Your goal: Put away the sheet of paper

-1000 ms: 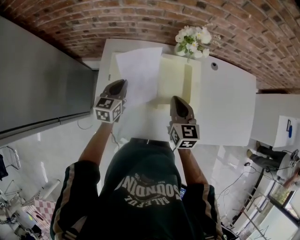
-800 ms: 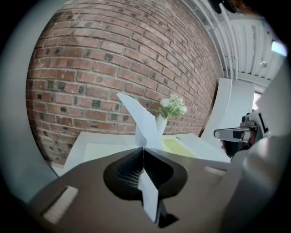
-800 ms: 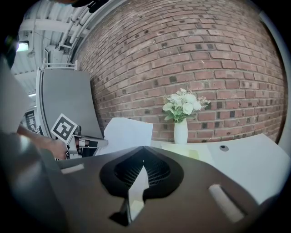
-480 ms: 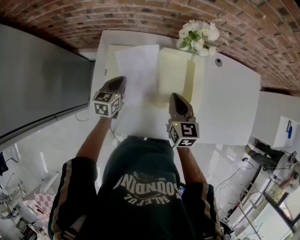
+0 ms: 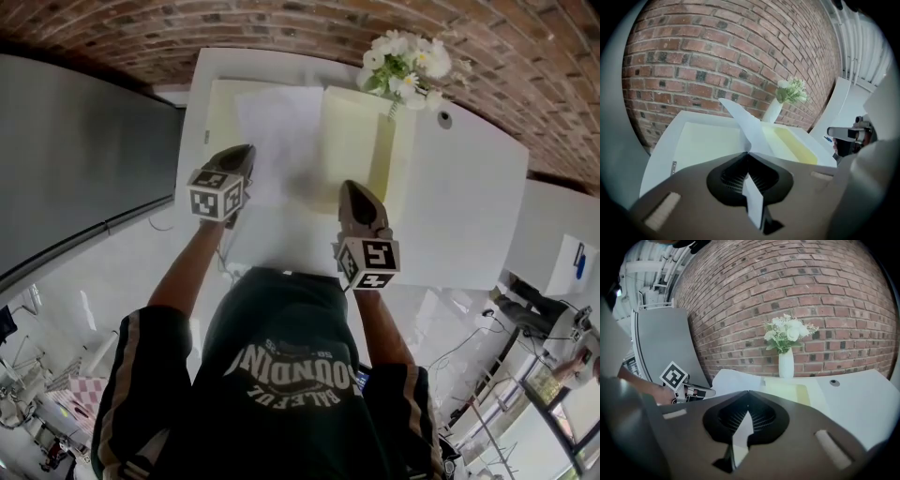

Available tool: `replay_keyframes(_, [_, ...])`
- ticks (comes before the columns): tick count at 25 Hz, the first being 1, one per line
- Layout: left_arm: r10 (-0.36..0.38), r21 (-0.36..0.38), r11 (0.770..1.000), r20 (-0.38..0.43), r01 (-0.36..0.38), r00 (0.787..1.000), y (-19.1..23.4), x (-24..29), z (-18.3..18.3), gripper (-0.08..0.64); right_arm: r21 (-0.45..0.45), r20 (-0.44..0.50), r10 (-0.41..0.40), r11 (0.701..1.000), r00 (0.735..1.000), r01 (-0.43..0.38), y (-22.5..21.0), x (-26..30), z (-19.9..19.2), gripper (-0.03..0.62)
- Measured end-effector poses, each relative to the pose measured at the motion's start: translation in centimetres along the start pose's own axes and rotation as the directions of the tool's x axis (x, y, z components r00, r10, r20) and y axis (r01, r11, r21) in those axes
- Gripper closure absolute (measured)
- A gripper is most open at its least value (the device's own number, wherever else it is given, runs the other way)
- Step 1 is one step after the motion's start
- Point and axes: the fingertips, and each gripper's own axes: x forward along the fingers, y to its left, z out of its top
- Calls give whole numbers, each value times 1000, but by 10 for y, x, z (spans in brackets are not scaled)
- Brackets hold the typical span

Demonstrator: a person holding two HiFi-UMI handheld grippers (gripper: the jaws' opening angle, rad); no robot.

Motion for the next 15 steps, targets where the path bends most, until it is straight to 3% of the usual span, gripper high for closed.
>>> replay_keyframes(15, [-30, -70, 997, -61, 26, 998, -5, 38, -15, 548, 26, -52, 19, 1000, 998, -17, -16, 14, -15, 592])
